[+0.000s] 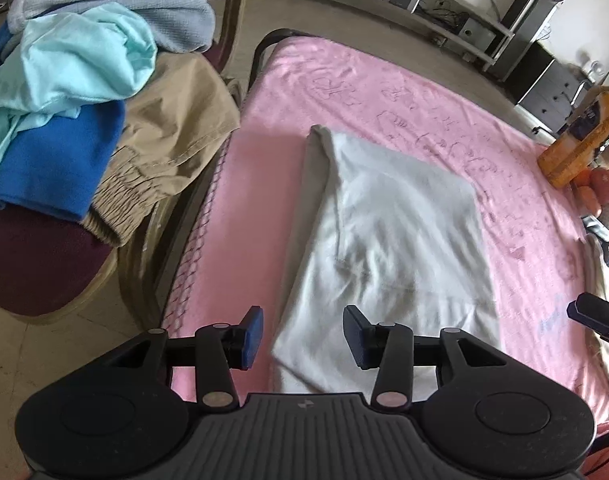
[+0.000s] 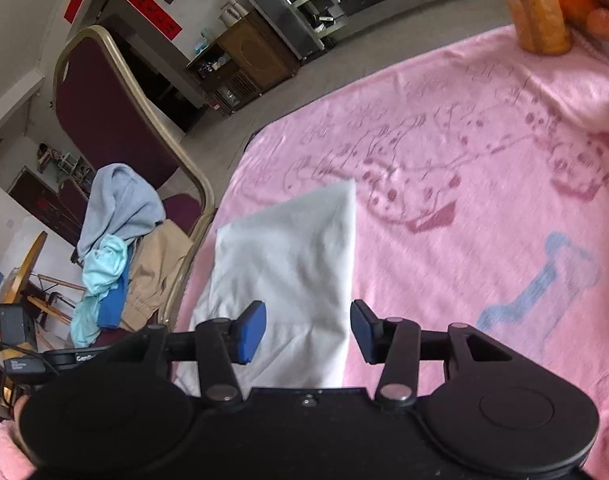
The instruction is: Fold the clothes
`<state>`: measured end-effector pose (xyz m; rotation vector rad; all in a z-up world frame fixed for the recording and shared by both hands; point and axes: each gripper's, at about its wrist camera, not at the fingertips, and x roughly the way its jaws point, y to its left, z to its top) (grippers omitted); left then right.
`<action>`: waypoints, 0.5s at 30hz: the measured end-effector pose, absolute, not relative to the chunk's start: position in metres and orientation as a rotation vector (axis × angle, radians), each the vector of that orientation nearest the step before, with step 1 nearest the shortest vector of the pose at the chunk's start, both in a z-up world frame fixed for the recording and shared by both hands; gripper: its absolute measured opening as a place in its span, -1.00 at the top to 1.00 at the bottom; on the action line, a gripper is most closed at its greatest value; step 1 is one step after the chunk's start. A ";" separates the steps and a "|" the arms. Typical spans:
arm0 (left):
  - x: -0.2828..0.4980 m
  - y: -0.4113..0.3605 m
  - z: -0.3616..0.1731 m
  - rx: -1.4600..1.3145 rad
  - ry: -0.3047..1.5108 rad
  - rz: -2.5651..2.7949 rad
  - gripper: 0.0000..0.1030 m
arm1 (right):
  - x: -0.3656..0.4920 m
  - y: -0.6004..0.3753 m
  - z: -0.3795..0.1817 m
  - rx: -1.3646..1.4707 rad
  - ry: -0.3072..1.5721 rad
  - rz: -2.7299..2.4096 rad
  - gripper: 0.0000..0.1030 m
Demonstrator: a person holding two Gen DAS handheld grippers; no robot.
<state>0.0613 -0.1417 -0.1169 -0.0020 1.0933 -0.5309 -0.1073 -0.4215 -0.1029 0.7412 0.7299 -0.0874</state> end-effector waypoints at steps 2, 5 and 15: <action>0.061 -0.143 -0.116 -0.017 1.092 -0.555 0.16 | -0.109 -0.430 -0.098 0.753 0.717 -0.091 0.12; 0.062 -0.147 -0.116 -0.012 1.096 -0.571 0.14 | -0.114 -0.445 -0.084 0.741 0.680 -0.114 0.12; 0.074 -0.152 -0.130 -0.032 1.168 -0.527 0.07 | -0.095 -0.458 -0.110 0.741 0.789 -0.091 0.03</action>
